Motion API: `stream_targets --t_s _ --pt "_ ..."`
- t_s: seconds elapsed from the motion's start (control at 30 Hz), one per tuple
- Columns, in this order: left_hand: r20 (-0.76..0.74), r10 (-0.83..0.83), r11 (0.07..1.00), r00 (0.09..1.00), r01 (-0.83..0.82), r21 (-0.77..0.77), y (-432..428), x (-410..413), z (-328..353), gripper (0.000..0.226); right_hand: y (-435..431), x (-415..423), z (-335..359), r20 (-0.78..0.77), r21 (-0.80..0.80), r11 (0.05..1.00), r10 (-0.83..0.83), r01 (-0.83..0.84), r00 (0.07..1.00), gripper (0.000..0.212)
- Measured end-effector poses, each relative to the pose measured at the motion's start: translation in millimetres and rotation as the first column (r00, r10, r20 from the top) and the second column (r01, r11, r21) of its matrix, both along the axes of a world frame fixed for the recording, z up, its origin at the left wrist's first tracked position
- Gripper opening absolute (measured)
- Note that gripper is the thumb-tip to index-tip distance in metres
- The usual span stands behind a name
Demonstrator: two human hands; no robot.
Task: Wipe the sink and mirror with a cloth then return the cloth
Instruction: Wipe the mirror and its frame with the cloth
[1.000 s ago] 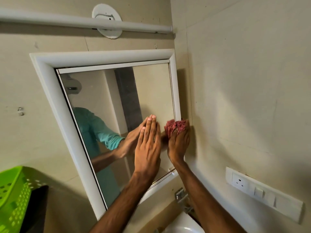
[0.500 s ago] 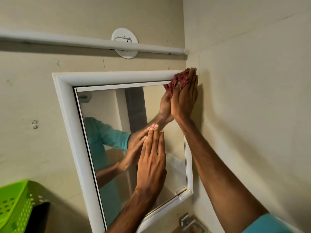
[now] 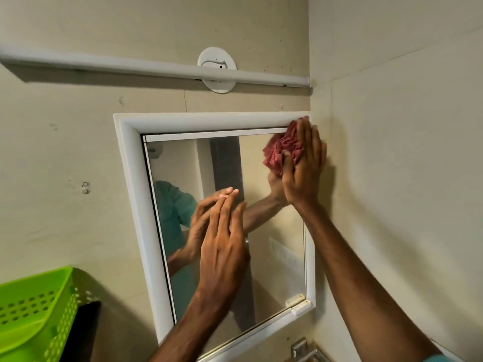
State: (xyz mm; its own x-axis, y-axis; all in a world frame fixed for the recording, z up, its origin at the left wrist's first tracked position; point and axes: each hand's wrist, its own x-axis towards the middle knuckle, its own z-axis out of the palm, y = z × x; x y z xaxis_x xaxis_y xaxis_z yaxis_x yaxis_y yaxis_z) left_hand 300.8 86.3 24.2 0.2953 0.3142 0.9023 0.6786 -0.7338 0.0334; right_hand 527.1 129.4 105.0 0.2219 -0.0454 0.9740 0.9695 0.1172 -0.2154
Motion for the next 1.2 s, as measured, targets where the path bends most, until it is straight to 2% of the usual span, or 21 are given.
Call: stream_targets --t_s 0.1,0.13,0.17,0.2,0.27,0.3,0.37,0.43,0.5,0.53,0.57,0.6,0.63,0.7,0.77,0.83,0.97,1.1,1.13,1.2 --pt "0.053 0.007 1.000 0.999 -0.008 0.017 0 -8 5 0.060 9 -28 0 -0.194 0.059 0.998 0.002 0.010 0.981 0.061" --pt "0.080 0.004 1.000 0.997 -0.005 0.021 0 -10 6 0.057 10 -45 -3 -0.181 0.050 0.998 0.038 -0.029 0.983 0.061" --pt "0.110 -0.005 1.000 0.994 0.002 0.025 -1 -10 7 0.056 8 -61 -10 -0.088 0.003 0.997 0.075 -0.075 0.993 0.062" --pt "0.133 -0.012 1.000 0.991 0.008 0.029 -2 -10 10 0.055 4 -74 -19 0.073 -0.071 0.992 0.111 -0.106 0.991 0.064" --pt "0.174 -0.023 0.998 0.985 0.012 0.067 -5 -10 15 0.051 -8 -78 -29 0.369 -0.212 0.971 0.181 -0.107 0.912 0.066" --pt "0.189 -0.031 0.996 0.982 0.015 0.085 -6 -11 16 0.051 -11 -69 -28 0.419 -0.234 0.966 0.203 -0.110 0.885 0.063" --pt "0.209 -0.050 0.996 0.977 0.034 0.079 -7 -16 18 0.060 -8 -44 -23 0.297 -0.173 0.978 0.164 -0.116 0.941 0.063" --pt "0.203 -0.027 0.996 0.979 0.010 0.084 -3 -27 20 0.050 -3 -25 -16 0.000 -0.029 0.998 0.052 -0.052 0.999 0.062" --pt "0.213 0.028 0.994 0.977 -0.050 0.095 3 -37 23 0.059 4 -33 -10 -0.246 0.069 0.997 -0.017 0.035 0.969 0.062" --pt "0.234 0.049 0.993 0.971 -0.072 0.093 5 -41 25 0.065 7 -47 -7 -0.297 0.091 0.995 -0.011 0.040 0.955 0.062" --pt "0.255 0.069 0.991 0.964 -0.095 0.092 7 -44 28 0.068 9 -64 -7 -0.283 0.094 0.996 0.019 0.008 0.959 0.062" --pt "0.265 0.083 0.990 0.961 -0.111 0.091 8 -46 29 0.069 9 -81 -8 -0.202 0.075 0.996 0.062 -0.048 0.978 0.062" --pt "0.263 0.095 0.988 0.960 -0.122 0.091 10 -47 30 0.070 8 -95 -13 -0.061 0.030 0.996 0.090 -0.088 0.994 0.063" --pt "0.244 0.094 0.989 0.965 -0.119 0.089 11 -48 28 0.072 2 -103 -22 0.219 -0.101 0.990 0.121 -0.101 0.968 0.068" --pt "0.233 0.084 0.991 0.969 -0.105 0.080 10 -50 26 0.072 -4 -87 -18 0.301 -0.146 0.985 0.138 -0.097 0.943 0.067" --pt "0.222 0.073 0.994 0.972 -0.090 0.067 9 -53 24 0.068 -3 -64 -9 0.212 -0.105 0.989 0.125 -0.105 0.969 0.064" --pt "0.206 0.049 0.997 0.977 -0.061 0.051 7 -59 24 0.065 1 -19 3 -0.125 0.058 0.998 0.041 -0.034 0.991 0.060" --pt "0.193 0.021 0.998 0.981 -0.031 0.047 8 -63 25 0.063 5 2 31 -0.408 0.165 0.970 0.230 -0.177 0.883 0.064" --pt "0.188 0.021 0.998 0.982 -0.030 0.047 8 -64 26 0.063 4 0 40 -0.443 0.184 0.963 0.260 -0.197 0.858 0.066" --pt "0.188 0.024 0.998 0.982 -0.036 0.058 9 -66 26 0.064 2 -12 54 -0.434 0.192 0.969 0.225 -0.155 0.872 0.066"
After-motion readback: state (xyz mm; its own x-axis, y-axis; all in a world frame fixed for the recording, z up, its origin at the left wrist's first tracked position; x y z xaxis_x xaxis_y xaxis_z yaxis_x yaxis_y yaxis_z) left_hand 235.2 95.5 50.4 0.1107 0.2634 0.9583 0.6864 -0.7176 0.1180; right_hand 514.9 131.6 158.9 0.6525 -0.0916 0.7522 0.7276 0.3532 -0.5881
